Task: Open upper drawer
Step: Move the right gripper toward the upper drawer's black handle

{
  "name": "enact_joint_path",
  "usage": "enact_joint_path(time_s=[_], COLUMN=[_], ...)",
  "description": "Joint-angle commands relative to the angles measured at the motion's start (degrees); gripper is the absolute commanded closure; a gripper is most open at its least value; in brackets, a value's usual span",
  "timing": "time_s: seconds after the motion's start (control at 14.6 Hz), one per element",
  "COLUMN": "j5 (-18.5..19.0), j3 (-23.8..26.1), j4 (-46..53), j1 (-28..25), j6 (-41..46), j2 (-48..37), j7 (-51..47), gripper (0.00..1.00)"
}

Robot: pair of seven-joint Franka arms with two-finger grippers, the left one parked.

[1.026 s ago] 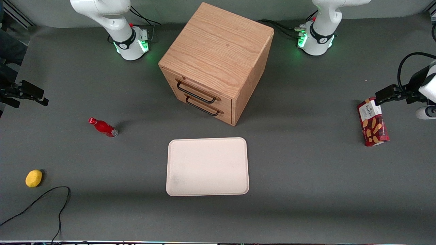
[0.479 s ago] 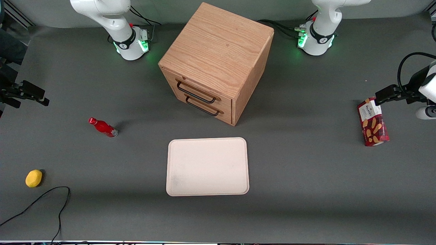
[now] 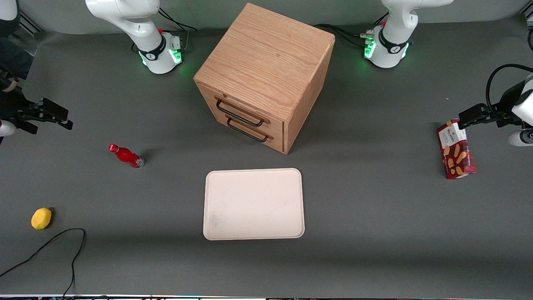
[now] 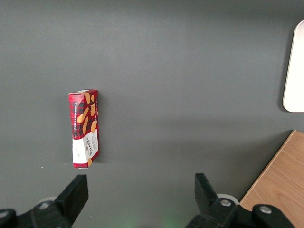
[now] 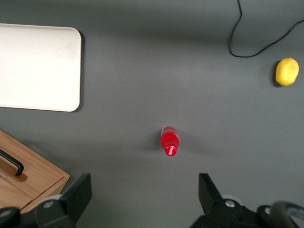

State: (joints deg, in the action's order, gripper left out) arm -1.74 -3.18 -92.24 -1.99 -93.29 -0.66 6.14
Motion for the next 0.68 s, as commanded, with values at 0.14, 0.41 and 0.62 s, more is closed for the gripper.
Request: enact_joint_path(time_s=[0.14, 0.41, 0.62], j5=[-0.8, -0.5, -0.7], j3=[-0.2, -0.2, -0.2], j4=[1.1, 2.8, 2.9], j1=[-5.6, -11.4, -15.8], j6=[0.2, 0.1, -0.5], j2=[1.4, 2.6, 3.6], j7=[-0.5, -0.4, -0.4], gripper=[0.0, 0.0, 0.0])
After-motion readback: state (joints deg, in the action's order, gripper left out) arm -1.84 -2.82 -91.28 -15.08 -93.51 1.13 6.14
